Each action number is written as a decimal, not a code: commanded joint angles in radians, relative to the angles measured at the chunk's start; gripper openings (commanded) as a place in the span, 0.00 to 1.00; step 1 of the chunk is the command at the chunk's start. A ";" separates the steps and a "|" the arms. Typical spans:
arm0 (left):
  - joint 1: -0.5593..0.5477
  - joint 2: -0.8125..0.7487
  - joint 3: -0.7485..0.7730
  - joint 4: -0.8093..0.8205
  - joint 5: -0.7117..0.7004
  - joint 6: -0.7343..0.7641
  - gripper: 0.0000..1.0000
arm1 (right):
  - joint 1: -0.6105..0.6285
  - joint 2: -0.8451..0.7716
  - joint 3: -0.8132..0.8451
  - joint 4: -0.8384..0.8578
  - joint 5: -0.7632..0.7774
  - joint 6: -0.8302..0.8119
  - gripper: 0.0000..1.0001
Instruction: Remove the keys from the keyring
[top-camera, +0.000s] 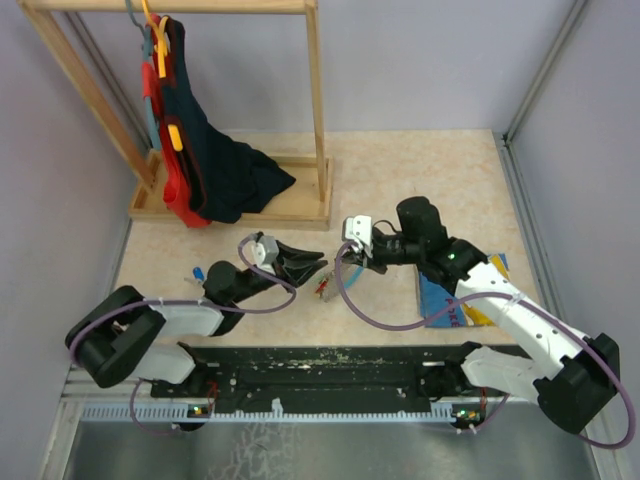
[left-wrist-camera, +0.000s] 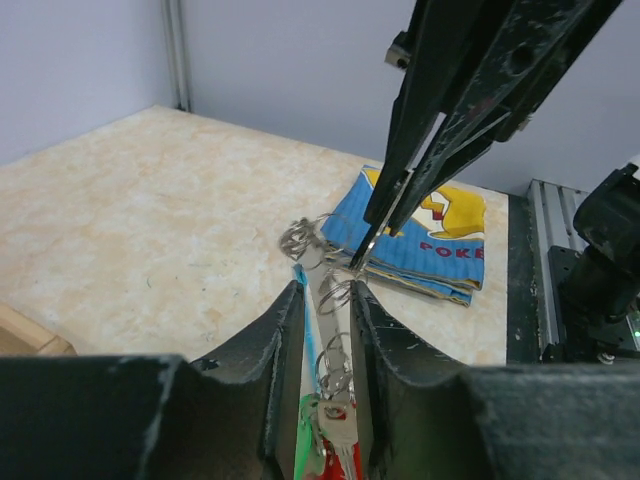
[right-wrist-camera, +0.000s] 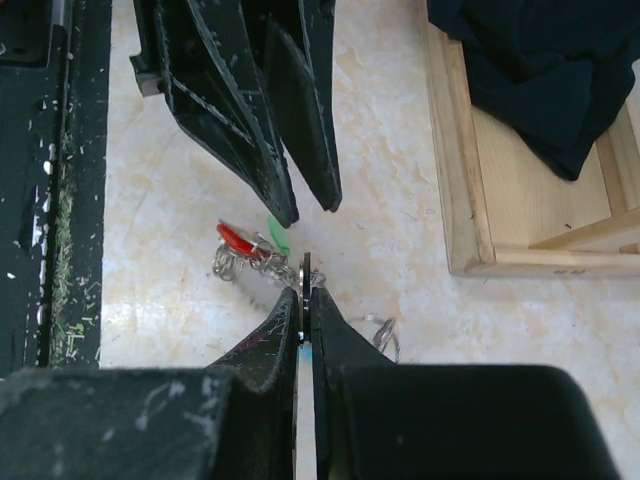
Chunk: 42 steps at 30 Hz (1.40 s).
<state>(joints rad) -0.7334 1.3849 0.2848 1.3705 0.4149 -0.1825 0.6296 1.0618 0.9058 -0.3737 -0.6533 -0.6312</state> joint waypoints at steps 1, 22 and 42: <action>0.024 -0.062 -0.014 0.037 0.108 0.054 0.31 | -0.008 -0.030 0.047 0.036 -0.016 0.007 0.00; 0.049 -0.118 0.151 -0.508 0.376 0.486 0.35 | -0.013 -0.024 0.049 0.014 -0.058 -0.016 0.00; 0.048 -0.024 0.185 -0.408 0.405 0.380 0.30 | -0.012 -0.019 0.046 0.011 -0.071 -0.021 0.00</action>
<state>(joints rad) -0.6888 1.3483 0.4454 0.9226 0.7948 0.2150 0.6250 1.0618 0.9058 -0.4137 -0.6834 -0.6373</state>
